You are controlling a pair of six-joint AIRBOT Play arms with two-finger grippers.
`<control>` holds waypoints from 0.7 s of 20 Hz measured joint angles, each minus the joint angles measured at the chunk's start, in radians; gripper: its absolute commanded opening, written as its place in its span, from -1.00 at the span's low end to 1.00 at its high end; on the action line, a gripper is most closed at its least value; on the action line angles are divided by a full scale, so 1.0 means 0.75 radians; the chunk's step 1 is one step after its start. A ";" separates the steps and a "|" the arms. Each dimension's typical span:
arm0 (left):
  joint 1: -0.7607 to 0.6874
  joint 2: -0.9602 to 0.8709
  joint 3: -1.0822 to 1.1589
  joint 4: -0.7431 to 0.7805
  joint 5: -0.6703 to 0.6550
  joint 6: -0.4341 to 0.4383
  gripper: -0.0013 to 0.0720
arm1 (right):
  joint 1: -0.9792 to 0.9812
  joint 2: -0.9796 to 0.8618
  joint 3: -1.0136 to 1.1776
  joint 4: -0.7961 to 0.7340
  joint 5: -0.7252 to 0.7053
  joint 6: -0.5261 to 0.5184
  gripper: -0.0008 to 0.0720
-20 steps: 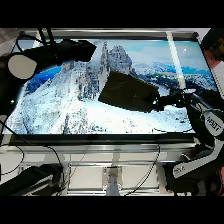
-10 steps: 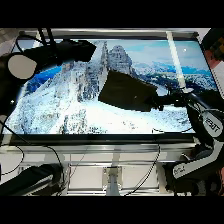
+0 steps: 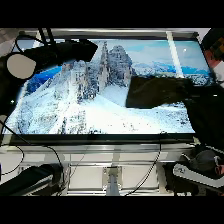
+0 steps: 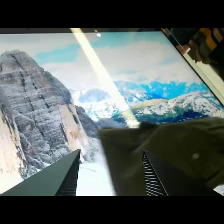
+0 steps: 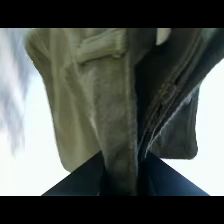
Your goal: Fold the clothes and pants, and hang the long-sleeved shirts on hangers.
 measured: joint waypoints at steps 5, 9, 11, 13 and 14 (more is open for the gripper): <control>0.000 -0.004 0.000 -0.005 0.001 0.000 0.24 | -0.393 0.053 0.232 -0.126 0.125 0.069 -0.91; 0.000 -0.004 0.000 -0.005 0.001 0.000 0.25 | -0.644 0.063 0.338 -0.248 0.292 0.093 -0.90; 0.000 -0.004 0.000 -0.005 0.000 0.000 0.25 | -0.729 0.066 0.360 -0.345 0.361 0.098 -0.90; 0.000 -0.004 0.000 -0.005 0.000 0.000 0.25 | -0.792 0.066 0.370 -0.464 0.406 0.108 -0.90; 0.000 -0.004 0.000 -0.006 0.000 0.000 0.24 | -0.815 0.066 0.373 -0.514 0.420 0.117 -0.89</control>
